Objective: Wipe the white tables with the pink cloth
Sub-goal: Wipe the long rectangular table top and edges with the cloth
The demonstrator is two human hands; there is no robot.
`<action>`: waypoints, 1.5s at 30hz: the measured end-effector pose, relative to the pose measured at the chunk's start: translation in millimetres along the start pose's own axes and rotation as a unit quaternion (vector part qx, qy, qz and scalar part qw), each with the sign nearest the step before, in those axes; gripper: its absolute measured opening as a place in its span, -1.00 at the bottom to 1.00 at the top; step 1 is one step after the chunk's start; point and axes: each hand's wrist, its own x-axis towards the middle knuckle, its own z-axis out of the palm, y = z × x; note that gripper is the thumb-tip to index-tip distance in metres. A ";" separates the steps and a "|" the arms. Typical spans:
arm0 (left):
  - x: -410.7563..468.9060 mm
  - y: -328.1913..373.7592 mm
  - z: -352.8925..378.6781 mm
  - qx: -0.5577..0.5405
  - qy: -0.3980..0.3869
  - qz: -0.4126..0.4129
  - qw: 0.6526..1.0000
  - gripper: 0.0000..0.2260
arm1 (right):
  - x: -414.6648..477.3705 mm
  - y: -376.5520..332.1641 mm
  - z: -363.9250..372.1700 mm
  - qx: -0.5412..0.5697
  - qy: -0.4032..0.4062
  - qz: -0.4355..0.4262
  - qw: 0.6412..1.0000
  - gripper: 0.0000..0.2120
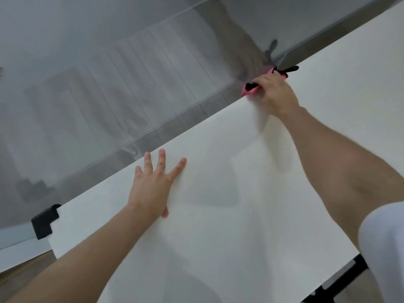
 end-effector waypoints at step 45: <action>-156.7 -57.1 166.8 -0.211 0.055 -0.124 0.968 -0.23 | -95.8 -216.4 75.5 0.060 -0.066 -0.058 0.994 -0.62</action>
